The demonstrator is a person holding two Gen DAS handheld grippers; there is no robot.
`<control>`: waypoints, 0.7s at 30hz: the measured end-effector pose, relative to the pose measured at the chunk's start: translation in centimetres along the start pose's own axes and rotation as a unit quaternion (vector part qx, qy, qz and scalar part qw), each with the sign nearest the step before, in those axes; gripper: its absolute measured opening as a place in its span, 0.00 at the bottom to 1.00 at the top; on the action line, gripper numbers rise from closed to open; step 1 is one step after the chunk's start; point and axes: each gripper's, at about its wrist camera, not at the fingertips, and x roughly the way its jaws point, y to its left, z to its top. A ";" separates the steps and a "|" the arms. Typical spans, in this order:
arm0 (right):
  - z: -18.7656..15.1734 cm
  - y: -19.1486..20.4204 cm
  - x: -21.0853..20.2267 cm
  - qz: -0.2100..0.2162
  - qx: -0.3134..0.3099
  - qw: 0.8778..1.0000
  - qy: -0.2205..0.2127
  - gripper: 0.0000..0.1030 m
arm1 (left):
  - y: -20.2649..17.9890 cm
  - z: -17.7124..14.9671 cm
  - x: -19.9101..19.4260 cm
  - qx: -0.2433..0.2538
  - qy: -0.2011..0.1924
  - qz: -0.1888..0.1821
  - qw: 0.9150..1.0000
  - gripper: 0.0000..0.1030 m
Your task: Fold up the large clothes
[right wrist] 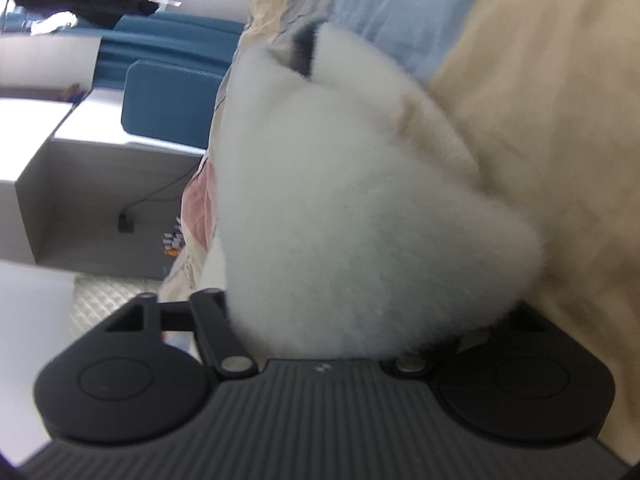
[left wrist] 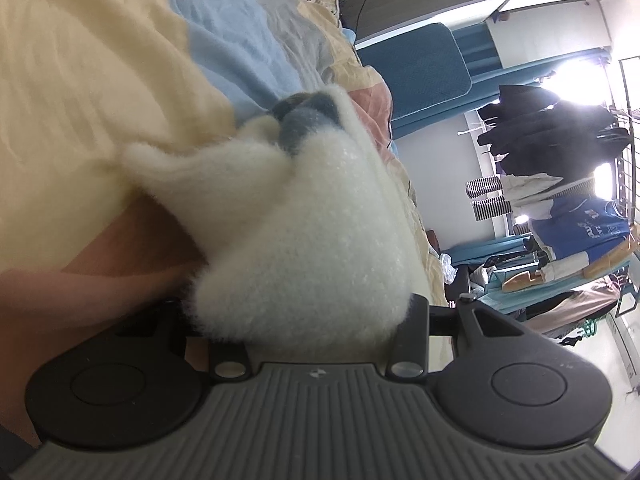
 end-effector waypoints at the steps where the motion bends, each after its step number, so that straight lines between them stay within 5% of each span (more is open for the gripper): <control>1: -0.1 0.4 -0.4 0.000 -0.013 1.000 -0.002 0.60 | 0.0 -0.1 -0.1 0.005 -0.001 -0.002 1.000 0.47; 7: -1.2 3.2 -3.8 0.024 -0.112 0.993 -0.022 0.53 | -0.3 -0.7 -2.2 0.023 -0.011 -0.018 1.000 0.47; 12: -1.0 3.6 -6.9 0.041 -0.131 0.990 -0.026 0.52 | -2.2 -2.3 -4.9 0.071 -0.006 -0.017 0.997 0.47; 21: 0.6 5.0 -12.4 0.084 -0.152 0.984 -0.037 0.52 | -6.1 -5.2 -9.6 0.081 -0.021 -0.053 0.995 0.47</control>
